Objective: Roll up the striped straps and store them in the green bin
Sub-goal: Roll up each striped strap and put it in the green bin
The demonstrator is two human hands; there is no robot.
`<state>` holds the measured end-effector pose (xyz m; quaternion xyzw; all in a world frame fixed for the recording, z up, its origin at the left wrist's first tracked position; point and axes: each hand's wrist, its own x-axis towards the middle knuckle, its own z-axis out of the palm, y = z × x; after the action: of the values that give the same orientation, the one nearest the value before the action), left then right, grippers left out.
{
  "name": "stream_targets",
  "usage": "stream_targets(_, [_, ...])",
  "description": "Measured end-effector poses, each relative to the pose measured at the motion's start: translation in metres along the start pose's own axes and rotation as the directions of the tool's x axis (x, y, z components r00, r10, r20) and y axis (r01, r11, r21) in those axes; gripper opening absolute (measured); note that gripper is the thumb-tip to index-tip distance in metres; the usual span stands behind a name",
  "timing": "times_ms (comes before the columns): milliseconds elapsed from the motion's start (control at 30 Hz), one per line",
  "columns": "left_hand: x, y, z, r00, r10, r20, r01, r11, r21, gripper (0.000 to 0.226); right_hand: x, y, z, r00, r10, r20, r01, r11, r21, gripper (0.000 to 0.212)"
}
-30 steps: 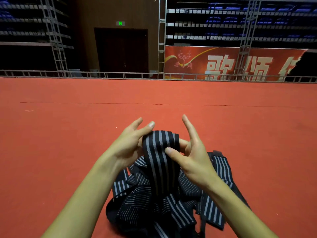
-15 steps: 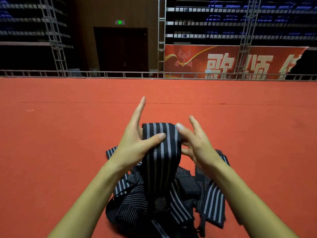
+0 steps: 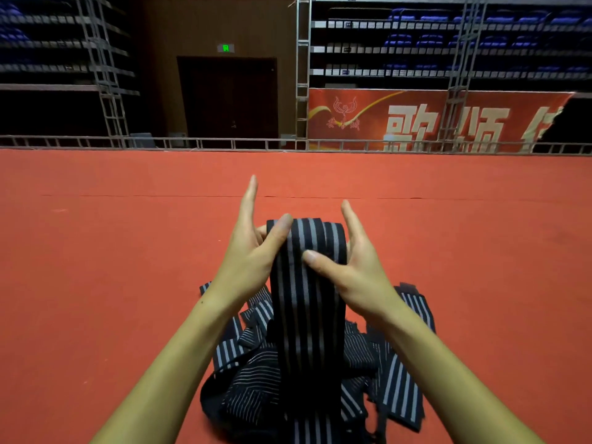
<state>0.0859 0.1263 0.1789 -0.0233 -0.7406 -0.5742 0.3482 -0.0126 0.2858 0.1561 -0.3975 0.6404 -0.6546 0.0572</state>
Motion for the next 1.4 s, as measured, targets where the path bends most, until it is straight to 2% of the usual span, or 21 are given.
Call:
stream_targets(67, [0.003, -0.002, 0.002, 1.000, 0.008, -0.008, -0.008, 0.998, 0.057, 0.080, -0.006, -0.002, 0.002, 1.000, 0.012, 0.020, -0.011, 0.998, -0.054, 0.106])
stream_targets(233, [-0.007, -0.002, 0.012, 0.993, 0.058, 0.099, -0.080, 0.970, 0.229, 0.083, -0.012, -0.008, 0.003, 0.999, -0.034, 0.040, 0.038, 0.993, -0.108, 0.097])
stream_targets(300, [-0.012, -0.001, 0.013, 0.989, 0.025, 0.144, -0.055, 0.976, 0.211, 0.082, -0.014, -0.007, 0.004, 0.997, -0.080, 0.024, 0.083, 0.984, -0.157, 0.094])
stream_targets(367, [-0.012, 0.000, 0.012, 0.991, -0.013, 0.136, -0.003, 0.993, 0.120, 0.078, -0.016, -0.003, 0.005, 0.991, -0.129, 0.040, 0.134, 0.976, -0.169, 0.089])
stream_targets(467, [-0.008, 0.003, 0.007, 0.993, -0.120, -0.007, 0.119, 0.986, -0.114, 0.076, -0.025, 0.002, 0.007, 0.976, -0.157, 0.149, 0.181, 0.970, -0.165, 0.090])
stream_targets(533, [-0.008, 0.005, 0.005, 0.987, -0.146, -0.064, 0.133, 0.977, -0.168, 0.081, -0.030, 0.009, 0.009, 0.973, -0.136, 0.184, 0.164, 0.975, -0.148, 0.094])
stream_targets(600, [-0.009, 0.007, 0.005, 0.988, -0.133, -0.082, 0.118, 0.979, -0.168, 0.086, -0.030, 0.008, 0.010, 0.982, -0.109, 0.153, 0.123, 0.989, -0.087, 0.097])
stream_targets(667, [-0.012, 0.008, 0.006, 0.993, -0.107, -0.048, 0.099, 0.984, -0.149, 0.088, -0.023, 0.004, 0.010, 0.995, -0.094, 0.046, 0.094, 0.996, -0.003, 0.098])
stream_targets(733, [-0.016, 0.008, 0.008, 0.996, -0.086, -0.022, 0.082, 0.988, -0.133, 0.089, -0.012, 0.000, 0.006, 0.987, -0.135, -0.087, 0.134, 0.991, -0.019, 0.095])
stream_targets(800, [-0.017, 0.010, 0.008, 0.997, -0.063, -0.033, 0.059, 0.991, -0.121, 0.087, -0.004, -0.004, 0.002, 0.977, -0.171, -0.131, 0.161, 0.984, -0.078, 0.089])
stream_targets(900, [-0.020, 0.014, 0.003, 0.998, -0.051, -0.047, 0.047, 0.996, -0.076, 0.088, -0.002, -0.006, -0.002, 0.975, -0.176, -0.135, 0.162, 0.981, -0.110, 0.075])
stream_targets(1033, [-0.023, 0.021, 0.000, 0.998, -0.063, -0.005, 0.063, 0.997, -0.049, 0.085, 0.002, -0.008, -0.008, 0.983, -0.150, -0.108, 0.147, 0.989, -0.028, 0.064])
stream_targets(1167, [-0.026, 0.027, -0.007, 0.993, -0.066, 0.101, 0.072, 0.996, -0.059, 0.090, -0.001, -0.024, -0.012, 0.991, -0.127, 0.044, 0.124, 0.990, 0.061, 0.075])
stream_targets(1300, [-0.032, 0.033, -0.012, 0.986, -0.086, 0.139, 0.094, 0.994, -0.053, 0.095, -0.006, -0.038, -0.012, 0.990, -0.142, 0.019, 0.139, 0.983, 0.116, 0.089])
stream_targets(1400, [-0.039, 0.038, -0.012, 0.992, -0.089, 0.087, 0.097, 0.992, -0.084, 0.095, -0.011, -0.045, -0.010, 0.985, -0.168, 0.029, 0.165, 0.983, 0.076, 0.086])
